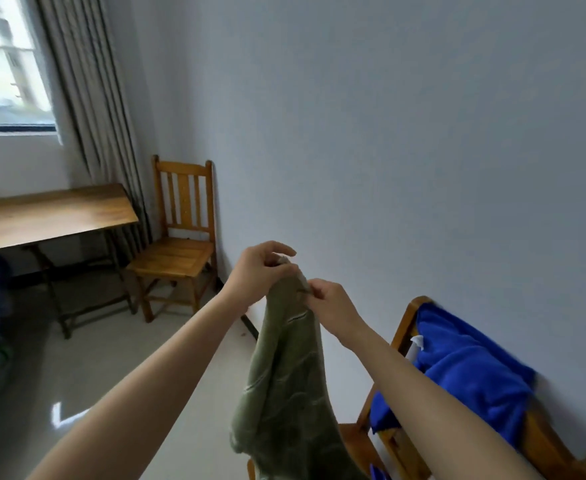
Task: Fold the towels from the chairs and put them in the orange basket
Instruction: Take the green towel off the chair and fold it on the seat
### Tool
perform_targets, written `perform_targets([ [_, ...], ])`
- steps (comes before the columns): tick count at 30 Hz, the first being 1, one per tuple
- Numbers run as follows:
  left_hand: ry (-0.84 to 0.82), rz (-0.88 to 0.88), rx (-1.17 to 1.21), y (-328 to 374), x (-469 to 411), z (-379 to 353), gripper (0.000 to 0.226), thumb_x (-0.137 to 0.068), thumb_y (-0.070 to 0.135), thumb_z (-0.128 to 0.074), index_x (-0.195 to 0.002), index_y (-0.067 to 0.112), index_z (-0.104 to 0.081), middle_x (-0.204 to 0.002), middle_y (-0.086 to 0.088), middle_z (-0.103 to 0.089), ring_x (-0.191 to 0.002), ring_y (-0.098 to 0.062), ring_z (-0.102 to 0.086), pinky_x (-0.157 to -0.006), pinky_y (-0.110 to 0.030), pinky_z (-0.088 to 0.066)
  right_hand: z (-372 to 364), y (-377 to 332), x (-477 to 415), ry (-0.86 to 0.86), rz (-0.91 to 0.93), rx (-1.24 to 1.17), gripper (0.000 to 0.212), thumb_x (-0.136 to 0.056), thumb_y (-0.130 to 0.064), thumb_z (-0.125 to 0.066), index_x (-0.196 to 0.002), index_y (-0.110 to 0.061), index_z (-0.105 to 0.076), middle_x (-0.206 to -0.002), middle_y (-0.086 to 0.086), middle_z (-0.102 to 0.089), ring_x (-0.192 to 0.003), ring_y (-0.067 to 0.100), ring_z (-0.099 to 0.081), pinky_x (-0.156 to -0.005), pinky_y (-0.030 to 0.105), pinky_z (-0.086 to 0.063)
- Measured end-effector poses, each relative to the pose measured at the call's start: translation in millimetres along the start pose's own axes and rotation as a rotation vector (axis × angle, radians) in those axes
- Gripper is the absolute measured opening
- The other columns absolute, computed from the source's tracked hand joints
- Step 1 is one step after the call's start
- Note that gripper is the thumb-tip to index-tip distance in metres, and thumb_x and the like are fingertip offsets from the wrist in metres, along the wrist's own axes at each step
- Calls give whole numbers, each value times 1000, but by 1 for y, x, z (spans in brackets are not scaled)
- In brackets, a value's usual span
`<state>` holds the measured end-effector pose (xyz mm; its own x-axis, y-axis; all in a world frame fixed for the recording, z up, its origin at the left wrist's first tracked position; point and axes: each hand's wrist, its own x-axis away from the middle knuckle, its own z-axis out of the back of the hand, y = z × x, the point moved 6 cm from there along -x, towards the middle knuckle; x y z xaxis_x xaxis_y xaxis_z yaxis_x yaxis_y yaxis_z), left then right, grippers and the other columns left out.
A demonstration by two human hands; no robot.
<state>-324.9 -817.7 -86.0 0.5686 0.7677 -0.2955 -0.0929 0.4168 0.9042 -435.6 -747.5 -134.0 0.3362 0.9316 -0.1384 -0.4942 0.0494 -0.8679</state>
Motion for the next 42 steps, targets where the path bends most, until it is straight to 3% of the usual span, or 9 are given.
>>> perform_targets([
  [7,-115,85,-106,-32,12,20,55,-76,18,-74,-125,25,-47,-91,2,-60,-76,-11,-60,-76,-26,-52,25,-56,-15,121,99,-122,15,-93,-10,-50,-88,-10,-64,-77,-4,-59,-74,7,-52,-67,13,-43],
  [10,-275,160,-153,-49,23,6,41,-79,30,-70,-116,29,-53,-97,6,-59,-83,-7,-58,-82,-25,-47,31,-85,-19,123,189,-99,14,-92,-8,-52,-87,-12,-64,-77,-5,-61,-74,5,-54,-66,9,-43],
  [15,-328,236,137,-58,38,-14,32,-82,28,-66,-111,17,-62,-111,-4,-66,-106,-18,-62,-101,-38,-44,40,-121,-25,139,309,-53,9,-90,-11,-56,-88,-10,-65,-78,-2,-62,-71,3,-54,-63,9,-43],
  [20,-258,268,297,-56,38,-14,16,-92,11,-52,-103,20,-59,-103,-1,-66,-97,-15,-64,-83,-27,-54,61,-121,-27,176,267,-62,19,-86,-22,-65,-83,-3,-68,-74,0,-61,-69,10,-55,-64,20,-46],
  [22,-162,245,336,-54,36,-4,17,-93,13,-50,-106,20,-58,-104,-5,-65,-97,-20,-63,-84,-32,-54,71,-115,-28,178,217,-112,14,-86,-18,-64,-78,-7,-68,-74,2,-61,-70,13,-56,-67,24,-46],
  [25,-40,201,253,-50,28,17,15,-92,14,-54,-106,14,-58,-99,-11,-66,-93,-27,-65,-85,-42,-55,89,-100,-31,201,129,-195,13,-90,-18,-59,-79,-13,-65,-78,2,-60,-74,15,-55,-66,23,-47],
  [32,-66,46,-100,-24,2,38,7,-89,14,-59,-90,15,-66,-84,-2,-67,-82,-17,-65,-66,-19,-52,78,-64,-30,149,-1,-201,8,-89,-23,-60,-85,-16,-59,-83,4,-57,-79,18,-55,-66,25,-48],
  [38,-233,104,-248,-45,-9,55,4,-87,16,-62,-89,19,-64,-88,-2,-69,-83,-16,-67,-70,-23,-56,93,-55,-32,158,-42,-223,15,-86,-15,-62,-73,-8,-60,-72,6,-54,-69,15,-51,-61,23,-44],
  [42,-389,256,-479,-105,6,66,12,-84,8,-61,-85,20,-60,-94,-4,-67,-94,-25,-64,-82,-34,-54,97,-49,-38,35,-73,-162,11,-86,-14,-62,-79,-5,-61,-76,7,-55,-70,15,-52,-54,18,-47],
])
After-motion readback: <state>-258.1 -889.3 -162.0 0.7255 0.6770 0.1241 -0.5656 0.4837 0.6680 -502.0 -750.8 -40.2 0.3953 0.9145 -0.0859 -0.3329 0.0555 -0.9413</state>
